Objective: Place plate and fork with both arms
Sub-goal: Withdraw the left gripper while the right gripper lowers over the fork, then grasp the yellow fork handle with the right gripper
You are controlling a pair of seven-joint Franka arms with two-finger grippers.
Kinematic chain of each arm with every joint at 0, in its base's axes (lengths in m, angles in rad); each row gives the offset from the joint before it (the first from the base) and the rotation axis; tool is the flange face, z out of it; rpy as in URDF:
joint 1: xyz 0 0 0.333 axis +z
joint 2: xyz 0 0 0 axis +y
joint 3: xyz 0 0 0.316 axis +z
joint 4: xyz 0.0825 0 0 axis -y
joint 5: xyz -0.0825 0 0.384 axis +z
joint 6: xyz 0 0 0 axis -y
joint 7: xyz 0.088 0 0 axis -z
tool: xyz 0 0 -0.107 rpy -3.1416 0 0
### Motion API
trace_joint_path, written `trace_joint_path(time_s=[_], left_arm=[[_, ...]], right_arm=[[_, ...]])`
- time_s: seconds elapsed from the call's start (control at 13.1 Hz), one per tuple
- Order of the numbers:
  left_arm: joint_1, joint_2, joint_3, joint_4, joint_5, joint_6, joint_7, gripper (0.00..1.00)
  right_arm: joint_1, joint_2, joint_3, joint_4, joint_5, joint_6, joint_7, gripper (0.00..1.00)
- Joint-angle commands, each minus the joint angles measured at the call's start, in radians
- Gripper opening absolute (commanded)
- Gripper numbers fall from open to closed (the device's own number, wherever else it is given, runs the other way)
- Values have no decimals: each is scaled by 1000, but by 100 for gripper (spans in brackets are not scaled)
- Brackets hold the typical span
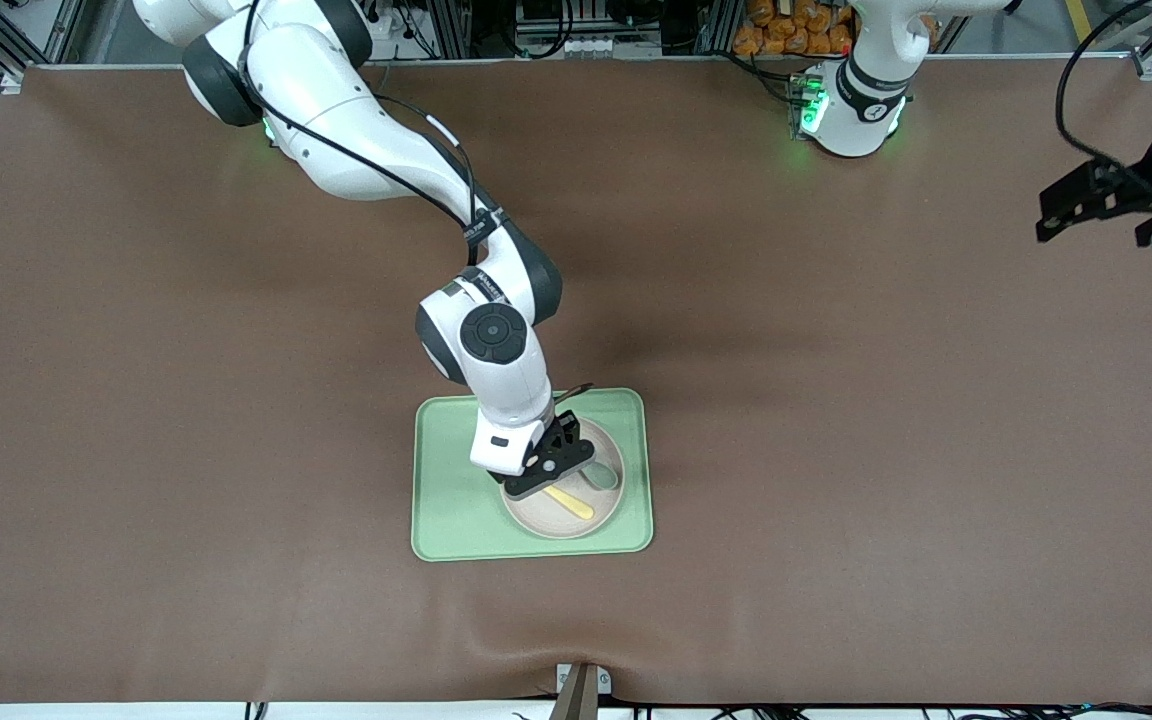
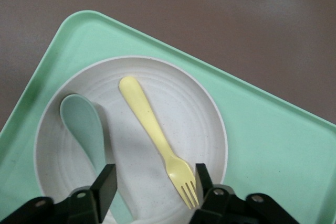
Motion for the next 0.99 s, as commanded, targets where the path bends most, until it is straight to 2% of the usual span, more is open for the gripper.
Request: trace_joint_path(time_s=[0.0,0.23,0.92], left_arm=[[1,-41,10,-40,5,-15,57,100],[15,-43,7,-19,2,-38,90,100],[0,-37,-4,4,4,-49,96,100]], right_arm=[[8,45,-10,45,-22,15,-21,65],[8,76,-11,45,-31,75,-50,59],[8,114,-25,50,-50,147,-56,51]])
